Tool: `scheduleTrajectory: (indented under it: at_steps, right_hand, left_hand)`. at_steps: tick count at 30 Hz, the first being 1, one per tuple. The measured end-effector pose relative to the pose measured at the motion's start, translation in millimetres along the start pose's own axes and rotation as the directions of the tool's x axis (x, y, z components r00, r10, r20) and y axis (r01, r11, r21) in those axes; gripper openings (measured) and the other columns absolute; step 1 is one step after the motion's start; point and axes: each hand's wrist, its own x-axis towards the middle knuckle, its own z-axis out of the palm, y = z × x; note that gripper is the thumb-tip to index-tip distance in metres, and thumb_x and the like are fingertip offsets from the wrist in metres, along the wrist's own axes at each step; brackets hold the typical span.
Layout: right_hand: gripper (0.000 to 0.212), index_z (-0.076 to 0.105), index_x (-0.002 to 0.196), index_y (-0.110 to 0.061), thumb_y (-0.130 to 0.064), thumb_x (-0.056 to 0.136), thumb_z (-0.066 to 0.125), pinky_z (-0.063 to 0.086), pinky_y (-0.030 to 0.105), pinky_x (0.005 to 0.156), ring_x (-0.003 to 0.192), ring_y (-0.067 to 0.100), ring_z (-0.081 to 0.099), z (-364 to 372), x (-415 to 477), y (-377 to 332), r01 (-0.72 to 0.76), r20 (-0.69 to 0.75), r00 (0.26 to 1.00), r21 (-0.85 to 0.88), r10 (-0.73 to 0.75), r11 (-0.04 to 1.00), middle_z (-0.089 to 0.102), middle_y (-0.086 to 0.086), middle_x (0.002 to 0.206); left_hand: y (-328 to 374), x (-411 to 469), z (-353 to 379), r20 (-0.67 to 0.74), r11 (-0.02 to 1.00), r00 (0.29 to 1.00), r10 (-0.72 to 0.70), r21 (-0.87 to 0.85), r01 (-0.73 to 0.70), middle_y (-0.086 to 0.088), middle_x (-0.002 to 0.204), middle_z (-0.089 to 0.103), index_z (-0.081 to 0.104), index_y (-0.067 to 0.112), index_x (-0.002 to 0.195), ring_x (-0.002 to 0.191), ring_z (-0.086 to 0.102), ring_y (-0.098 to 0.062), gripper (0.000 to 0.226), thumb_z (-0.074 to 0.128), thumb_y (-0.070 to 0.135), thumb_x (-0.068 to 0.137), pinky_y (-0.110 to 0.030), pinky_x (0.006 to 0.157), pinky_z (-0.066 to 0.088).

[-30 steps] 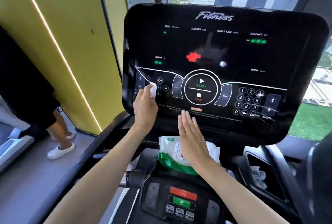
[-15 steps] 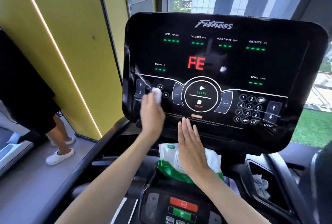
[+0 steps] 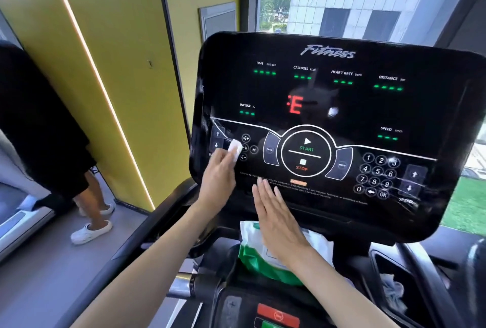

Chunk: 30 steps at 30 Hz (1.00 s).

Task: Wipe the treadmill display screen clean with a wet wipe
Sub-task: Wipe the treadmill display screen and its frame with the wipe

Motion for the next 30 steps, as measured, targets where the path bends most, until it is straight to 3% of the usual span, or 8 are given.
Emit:
scheduleTrajectory:
  at_steps: [5, 7, 10, 14, 17, 20, 25, 30]
  right_hand:
    - [0.075, 0.017, 0.144, 0.006, 0.008, 0.069, 0.009, 0.007, 0.043, 0.110, 0.142, 0.032, 0.014, 3.5, 3.0, -2.3, -0.026, 0.010, 1.000, -0.017, 0.027, 1.000, 0.012, 0.023, 0.152]
    - [0.074, 0.020, 0.143, 0.006, 0.005, 0.070, 0.009, 0.008, 0.043, 0.110, 0.141, 0.032, 0.015, 2.7, 3.1, -4.0, -0.033, 0.012, 0.999, -0.021, 0.033, 0.999, 0.014, 0.023, 0.152]
    - [0.072, 0.020, 0.143, 0.005, 0.003, 0.071, 0.010, 0.006, 0.042, 0.111, 0.142, 0.031, 0.012, -0.5, 3.5, -4.7, -0.036, 0.014, 0.999, -0.023, 0.037, 0.999, 0.015, 0.022, 0.152]
    - [0.074, 0.021, 0.143, 0.005, 0.006, 0.069, 0.018, 0.009, 0.044, 0.110, 0.141, 0.032, 0.013, 4.5, 5.0, -5.1, -0.059, 0.022, 0.998, -0.015, 0.059, 0.998, 0.020, 0.023, 0.151]
    - [0.074, 0.019, 0.143, 0.005, 0.006, 0.069, 0.016, 0.009, 0.046, 0.111, 0.142, 0.032, 0.013, 2.7, 5.0, -5.7, -0.062, 0.034, 0.997, -0.012, 0.063, 0.998, 0.017, 0.023, 0.152]
    - [0.074, 0.005, 0.145, 0.003, 0.010, 0.075, 0.028, 0.002, 0.047, 0.117, 0.143, 0.032, -0.001, -1.6, 2.9, -5.2, -0.038, 0.073, 0.997, 0.009, 0.037, 0.999, 0.000, 0.021, 0.153]
    - [0.073, 0.023, 0.142, 0.007, 0.002, 0.071, 0.007, 0.023, 0.049, 0.112, 0.140, 0.035, 0.020, -1.2, 4.1, -5.7, -0.047, 0.055, 0.997, 0.006, 0.046, 0.999, 0.022, 0.025, 0.150]
    - [0.075, -0.008, 0.144, 0.002, 0.008, 0.081, 0.032, -0.006, 0.042, 0.116, 0.141, 0.029, -0.017, -9.4, 4.8, -0.4, -0.030, 0.154, 0.988, 0.117, 0.012, 0.993, -0.021, 0.016, 0.150]
  left_hand:
    - [5.0, 30.7, -7.8, -0.177, 0.891, 0.873, -0.454, -0.067, 0.450, -0.006, 0.089, 0.042, 0.056, -0.002, 0.101, 0.075, 0.043, -0.020, 0.019, 0.045, -0.010, 0.087, -0.033, 0.066, 0.046]
    - [22.0, 21.1, 0.6, -0.060, 0.992, 0.990, -0.126, 0.007, 0.127, -0.008, 0.089, 0.043, 0.054, -0.003, 0.104, 0.077, 0.043, -0.022, 0.033, 0.047, -0.019, 0.076, -0.036, 0.061, 0.047]
    - [-1.1, 15.6, 5.5, 0.090, 0.972, 0.969, 0.229, 0.039, -0.233, -0.010, 0.094, 0.045, 0.050, 0.002, 0.122, 0.081, 0.044, -0.024, 0.058, 0.049, -0.023, 0.070, -0.034, 0.056, 0.049]
    - [-1.9, 30.1, 0.6, -0.162, 0.947, 0.933, -0.321, -0.087, 0.311, -0.014, 0.092, 0.043, 0.052, -0.004, 0.109, 0.079, 0.043, -0.023, 0.039, 0.042, -0.023, 0.076, -0.033, 0.069, 0.048]
    - [24.6, 21.2, 9.8, 0.022, 0.999, 0.999, 0.045, -0.014, -0.045, -0.007, 0.094, 0.039, 0.053, -0.002, 0.111, 0.083, 0.042, -0.022, 0.045, 0.044, -0.022, 0.071, -0.028, 0.067, 0.045]
    - [8.3, 26.9, 3.3, 0.171, 0.945, 0.933, 0.318, 0.019, -0.326, -0.010, 0.098, 0.044, 0.047, 0.001, 0.130, 0.085, 0.042, -0.021, 0.060, 0.047, -0.019, 0.073, -0.029, 0.066, 0.046]
    - [12.1, 43.7, -2.7, -0.153, 0.963, 0.951, -0.268, -0.077, 0.259, -0.009, 0.090, 0.041, 0.054, -0.006, 0.097, 0.076, 0.042, -0.021, 0.019, 0.044, -0.015, 0.083, -0.042, 0.066, 0.048]
    - [38.9, 45.7, 9.7, 0.181, 0.941, 0.924, 0.338, -0.042, -0.336, -0.011, 0.094, 0.045, 0.051, 0.003, 0.125, 0.082, 0.042, -0.020, 0.053, 0.046, -0.018, 0.077, -0.029, 0.063, 0.045]
